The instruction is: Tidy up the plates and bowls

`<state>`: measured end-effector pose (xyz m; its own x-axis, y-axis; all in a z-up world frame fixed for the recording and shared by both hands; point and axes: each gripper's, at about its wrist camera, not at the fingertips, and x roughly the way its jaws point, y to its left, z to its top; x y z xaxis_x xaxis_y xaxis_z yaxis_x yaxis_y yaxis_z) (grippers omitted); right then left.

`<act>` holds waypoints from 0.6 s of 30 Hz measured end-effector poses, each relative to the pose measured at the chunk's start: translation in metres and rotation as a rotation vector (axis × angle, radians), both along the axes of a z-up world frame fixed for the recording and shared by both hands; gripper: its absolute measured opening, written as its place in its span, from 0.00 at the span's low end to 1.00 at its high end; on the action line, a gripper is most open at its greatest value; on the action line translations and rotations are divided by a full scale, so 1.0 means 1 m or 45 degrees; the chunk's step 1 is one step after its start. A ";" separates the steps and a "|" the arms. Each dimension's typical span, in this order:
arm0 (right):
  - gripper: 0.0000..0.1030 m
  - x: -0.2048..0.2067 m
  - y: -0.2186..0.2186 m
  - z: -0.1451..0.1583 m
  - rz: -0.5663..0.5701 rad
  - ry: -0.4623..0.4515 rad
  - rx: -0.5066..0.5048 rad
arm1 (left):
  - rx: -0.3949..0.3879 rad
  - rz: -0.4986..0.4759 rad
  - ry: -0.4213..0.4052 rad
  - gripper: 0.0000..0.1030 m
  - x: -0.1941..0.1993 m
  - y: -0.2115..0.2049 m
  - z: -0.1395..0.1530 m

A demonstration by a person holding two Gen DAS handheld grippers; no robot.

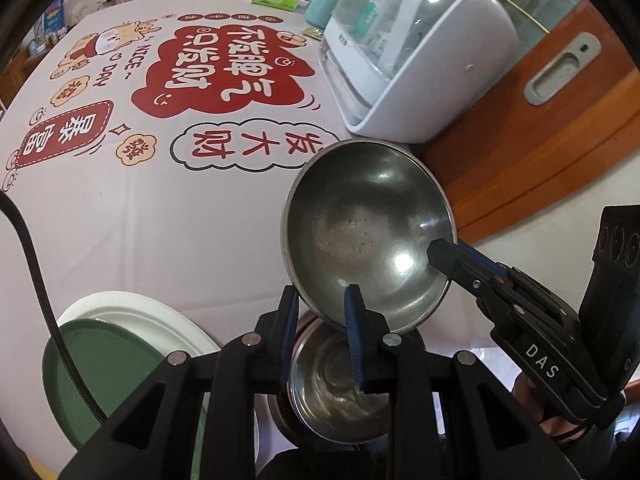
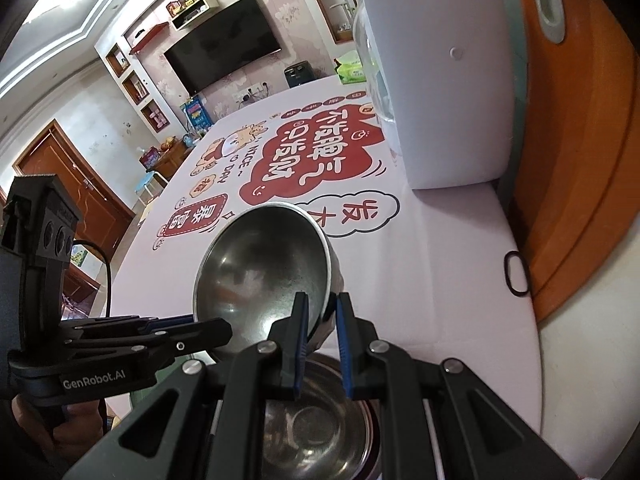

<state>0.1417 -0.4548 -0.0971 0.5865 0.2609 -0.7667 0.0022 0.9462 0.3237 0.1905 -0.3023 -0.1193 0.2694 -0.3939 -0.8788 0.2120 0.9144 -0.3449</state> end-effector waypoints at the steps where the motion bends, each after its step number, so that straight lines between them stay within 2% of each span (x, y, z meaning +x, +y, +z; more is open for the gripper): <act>1: 0.13 -0.003 0.001 0.002 -0.002 -0.006 -0.006 | -0.005 -0.004 -0.007 0.20 -0.004 0.000 0.002; 18: 0.13 -0.052 0.007 0.014 -0.055 -0.007 -0.052 | -0.033 -0.083 -0.023 0.20 -0.049 -0.003 0.014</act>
